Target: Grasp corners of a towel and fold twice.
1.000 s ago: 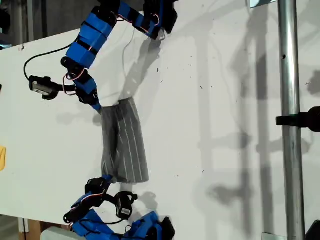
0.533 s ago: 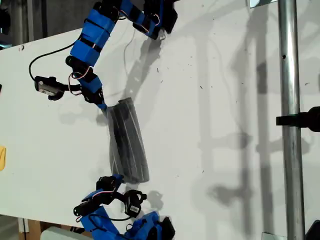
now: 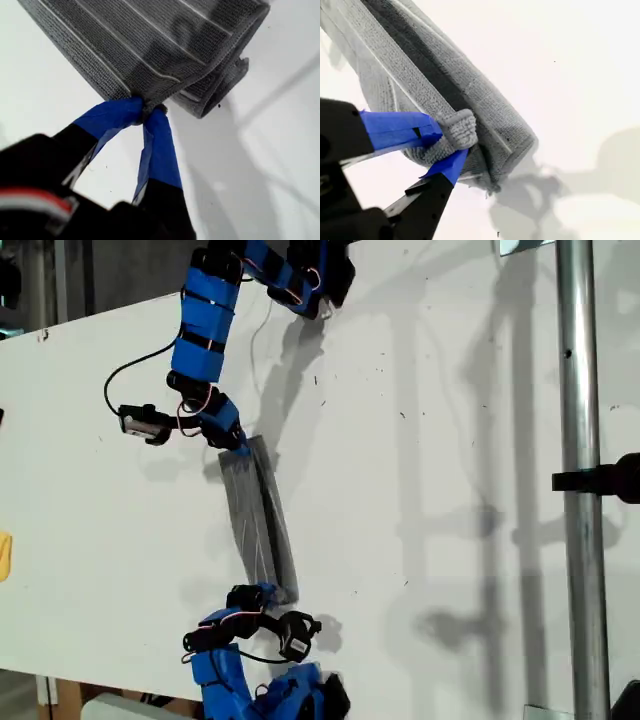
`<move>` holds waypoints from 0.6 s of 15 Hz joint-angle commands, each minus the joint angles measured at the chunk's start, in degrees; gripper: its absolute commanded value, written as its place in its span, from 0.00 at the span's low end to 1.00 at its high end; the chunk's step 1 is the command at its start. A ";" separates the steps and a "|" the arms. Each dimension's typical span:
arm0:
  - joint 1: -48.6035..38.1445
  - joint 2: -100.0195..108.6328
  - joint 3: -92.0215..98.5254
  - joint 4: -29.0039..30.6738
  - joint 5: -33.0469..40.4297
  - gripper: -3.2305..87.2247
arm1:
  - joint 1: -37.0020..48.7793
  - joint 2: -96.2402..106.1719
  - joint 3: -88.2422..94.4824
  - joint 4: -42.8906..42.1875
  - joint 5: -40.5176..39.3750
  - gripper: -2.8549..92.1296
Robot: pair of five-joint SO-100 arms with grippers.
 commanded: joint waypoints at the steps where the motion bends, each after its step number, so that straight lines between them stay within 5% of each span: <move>1: 1.23 -2.72 0.35 -0.70 -0.97 0.11 | 0.53 0.44 2.29 -2.81 0.88 0.03; 6: -0.35 -10.99 1.85 -6.24 -3.16 0.06 | 2.55 -8.61 2.46 -7.47 0.97 0.03; 9: -2.11 -12.57 2.46 -6.59 -2.46 0.13 | 3.52 -11.78 1.32 -8.61 0.97 0.03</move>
